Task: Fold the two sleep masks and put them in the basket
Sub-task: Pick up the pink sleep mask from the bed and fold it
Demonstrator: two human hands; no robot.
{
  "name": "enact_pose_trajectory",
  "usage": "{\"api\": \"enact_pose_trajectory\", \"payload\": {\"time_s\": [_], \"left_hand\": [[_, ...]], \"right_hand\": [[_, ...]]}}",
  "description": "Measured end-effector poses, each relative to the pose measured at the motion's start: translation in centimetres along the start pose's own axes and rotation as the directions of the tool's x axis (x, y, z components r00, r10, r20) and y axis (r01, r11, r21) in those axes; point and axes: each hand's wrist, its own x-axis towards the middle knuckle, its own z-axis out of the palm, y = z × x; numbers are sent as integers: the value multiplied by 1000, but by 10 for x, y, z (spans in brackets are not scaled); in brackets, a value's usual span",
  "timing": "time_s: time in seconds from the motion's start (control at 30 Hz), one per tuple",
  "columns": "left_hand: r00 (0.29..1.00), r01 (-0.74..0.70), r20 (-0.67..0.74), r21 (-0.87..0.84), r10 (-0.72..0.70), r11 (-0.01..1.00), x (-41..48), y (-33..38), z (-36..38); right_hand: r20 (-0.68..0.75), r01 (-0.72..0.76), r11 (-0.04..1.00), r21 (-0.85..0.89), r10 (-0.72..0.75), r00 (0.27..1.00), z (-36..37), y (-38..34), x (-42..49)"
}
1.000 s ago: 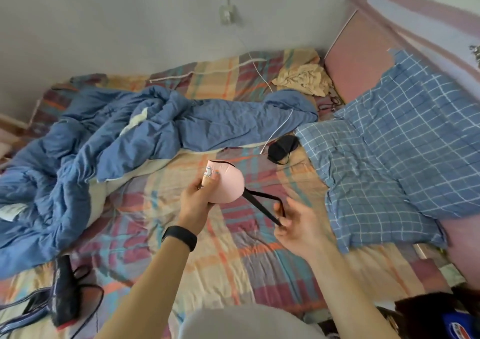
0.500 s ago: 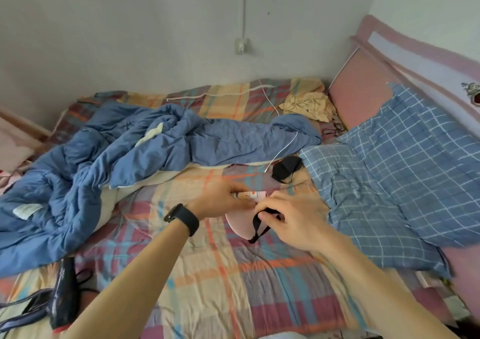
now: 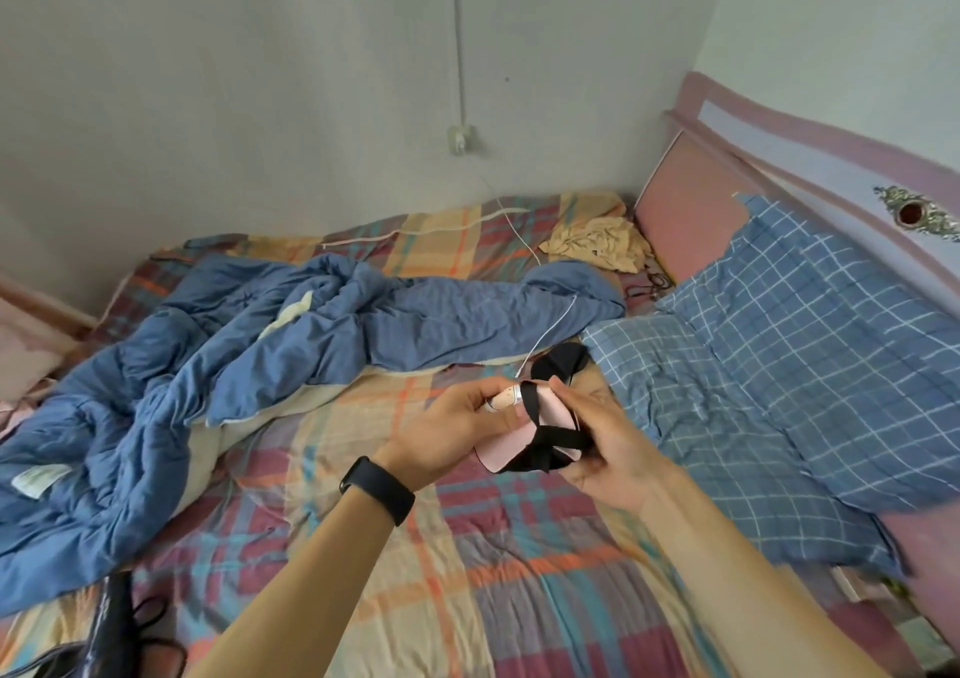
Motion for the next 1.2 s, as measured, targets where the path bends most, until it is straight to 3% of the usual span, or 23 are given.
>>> {"api": "enact_pose_trajectory", "payload": {"time_s": [0.1, 0.23, 0.4, 0.47, 0.57, 0.67, 0.8, 0.9, 0.97, 1.07, 1.2], "left_hand": [[996, 15, -82, -142, -27, 990, 4, -7, 8], [956, -25, -289, -268, -56, 963, 9, -3, 12], [831, -19, -556, -34, -3, 999, 16, -4, 18], [794, -41, -607, -2, 31, 999, 16, -4, 19], [786, -49, -616, 36, 61, 998, 13, -8, 15], [764, -42, -629, 173, 143, 984, 11, -10, 14], [686, -6, -707, 229, 170, 973, 7, -9, 15], [665, -23, -719, 248, 200, 968, 3, -6, 18], [683, -38, -716, 163, 145, 986, -3, -2, 18], [762, 25, -648, 12, -11, 1000, -16, 4, 11], [721, 86, -693, 55, -24, 995, -41, 3, -4]], "right_hand": [[-34, -22, 983, 185, 28, 999, -7, 3, 1], [99, -56, 952, 301, 27, 995, -8, 6, -1], [-97, 11, 999, 50, -6, 995, -4, 14, 8], [-201, 27, 999, 32, -20, 979, -5, 14, 12], [-304, 105, 979, -176, -155, 940, -7, 17, 15], [-265, 172, 940, -294, -253, 930, -3, 18, 14], [-221, 192, 934, -302, -265, 939, 4, 15, 15], [-229, 219, 828, -517, -380, 896, 12, 14, 21], [-187, 281, 731, -621, -487, 853, 14, 13, 25], [-89, 333, 654, -679, -524, 847, 14, 9, 27], [98, 377, 621, -687, -436, 895, 12, 12, 31]]}}
